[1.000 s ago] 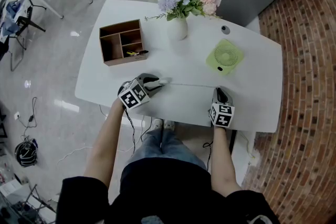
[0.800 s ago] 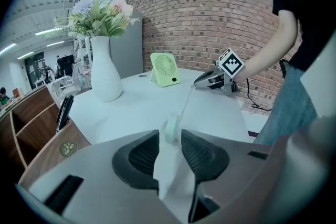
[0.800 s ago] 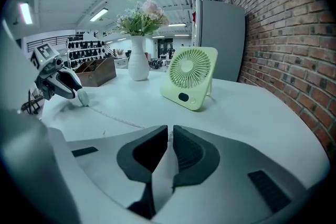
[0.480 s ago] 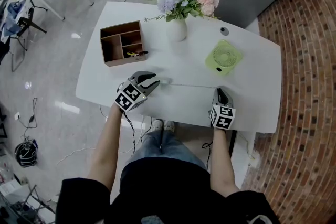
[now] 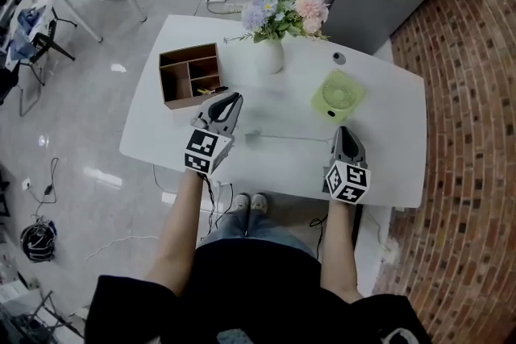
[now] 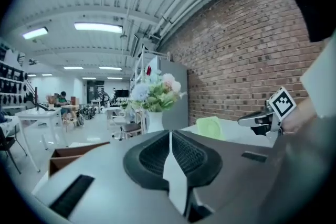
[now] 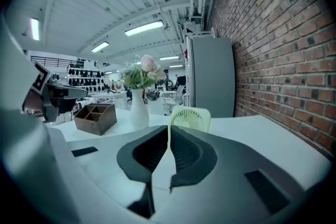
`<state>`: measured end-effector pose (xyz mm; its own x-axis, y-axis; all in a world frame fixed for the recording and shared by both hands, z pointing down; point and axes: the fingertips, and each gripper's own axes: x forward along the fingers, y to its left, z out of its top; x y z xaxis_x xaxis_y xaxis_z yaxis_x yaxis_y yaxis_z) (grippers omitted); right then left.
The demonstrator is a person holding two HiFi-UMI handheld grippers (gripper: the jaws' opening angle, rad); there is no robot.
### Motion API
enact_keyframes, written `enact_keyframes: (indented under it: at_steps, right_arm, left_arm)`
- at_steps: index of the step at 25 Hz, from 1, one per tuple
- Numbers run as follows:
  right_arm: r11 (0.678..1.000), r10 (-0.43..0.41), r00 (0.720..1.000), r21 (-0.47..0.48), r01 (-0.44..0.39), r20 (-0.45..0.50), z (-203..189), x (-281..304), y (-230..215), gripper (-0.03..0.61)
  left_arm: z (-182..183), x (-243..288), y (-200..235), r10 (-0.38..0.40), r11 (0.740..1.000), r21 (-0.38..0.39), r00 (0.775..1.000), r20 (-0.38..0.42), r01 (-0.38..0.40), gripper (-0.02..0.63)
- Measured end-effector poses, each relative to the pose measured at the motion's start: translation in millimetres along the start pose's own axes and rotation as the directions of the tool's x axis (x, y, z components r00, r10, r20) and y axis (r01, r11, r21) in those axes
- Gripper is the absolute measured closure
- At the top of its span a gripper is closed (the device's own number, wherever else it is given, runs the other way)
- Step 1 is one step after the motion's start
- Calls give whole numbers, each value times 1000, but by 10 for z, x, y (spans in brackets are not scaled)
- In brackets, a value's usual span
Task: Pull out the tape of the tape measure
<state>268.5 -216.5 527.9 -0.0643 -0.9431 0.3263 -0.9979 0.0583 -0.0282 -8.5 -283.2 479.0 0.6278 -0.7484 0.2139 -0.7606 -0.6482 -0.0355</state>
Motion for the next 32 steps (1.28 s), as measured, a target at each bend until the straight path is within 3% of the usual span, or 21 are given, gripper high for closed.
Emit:
enact_keyframes:
  at_steps: [4,10,32]
  right_arm:
    - [1000,27,993,-6,-26,113,491,-124,83,565]
    - [998,62,973,-23,-58,224,960,-314,198,575]
    - [998,55,968,-13,-53,243,964,-419,265,577]
  left_arm:
    - [334,-90,65,92,996,-11,993,77,-92,584]
    - [583,-249,63,177,984,-39,977,122,-173,592]
    - [691,-251,-131,130,991,-8,980,148,-130,592]
